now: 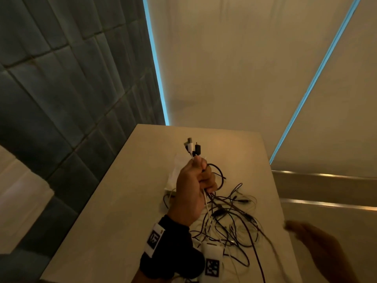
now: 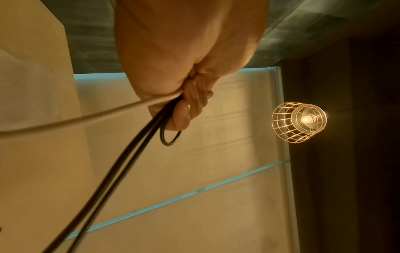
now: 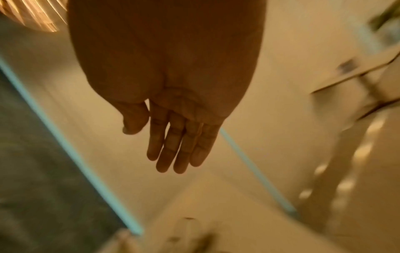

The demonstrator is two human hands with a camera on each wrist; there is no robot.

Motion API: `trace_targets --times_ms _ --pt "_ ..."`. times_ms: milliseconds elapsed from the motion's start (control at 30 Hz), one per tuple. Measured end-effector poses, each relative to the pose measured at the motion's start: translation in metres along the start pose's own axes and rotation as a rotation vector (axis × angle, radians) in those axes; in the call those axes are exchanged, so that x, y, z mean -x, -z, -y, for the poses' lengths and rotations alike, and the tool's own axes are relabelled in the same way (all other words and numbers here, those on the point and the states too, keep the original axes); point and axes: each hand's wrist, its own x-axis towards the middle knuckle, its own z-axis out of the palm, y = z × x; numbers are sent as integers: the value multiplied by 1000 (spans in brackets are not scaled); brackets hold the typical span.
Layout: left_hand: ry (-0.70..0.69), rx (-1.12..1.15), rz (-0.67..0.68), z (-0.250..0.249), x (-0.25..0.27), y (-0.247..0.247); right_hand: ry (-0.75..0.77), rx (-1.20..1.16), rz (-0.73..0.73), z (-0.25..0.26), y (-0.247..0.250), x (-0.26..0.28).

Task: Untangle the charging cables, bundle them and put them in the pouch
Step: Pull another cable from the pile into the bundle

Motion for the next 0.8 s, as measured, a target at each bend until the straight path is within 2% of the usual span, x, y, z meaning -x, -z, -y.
trace_targets --times_ms 67,167,267,400,467,533,600,633,667,700,733,800 --pt "16 -18 10 5 2 -6 86 -76 124 43 -33 -14" --pt "24 -41 13 8 5 -9 262 -123 203 81 -72 -26" --pt "36 -57 -1 8 8 -8 344 -151 162 82 -91 -32" --pt "92 -91 -6 10 10 2 253 -208 205 65 -90 -30" --pt "164 -152 20 8 11 7 229 -101 87 54 -86 -27" --pt "223 -238 21 2 14 14 127 -69 -82 33 -78 -26" --pt "180 -276 -31 -6 15 21 -21 1 -182 3 -64 -23" --pt "138 -235 -54 -10 15 23 -99 43 -116 -12 -58 -20" --pt "100 -158 -70 -12 15 23 -184 86 32 -24 -54 -17" --pt "75 -80 -74 -13 15 21 -303 107 240 -27 -55 -13" --pt "63 -21 -70 -13 15 17 -352 188 427 -27 -59 -7" --pt "79 60 -25 -10 18 5 -327 262 565 -21 -65 -2"
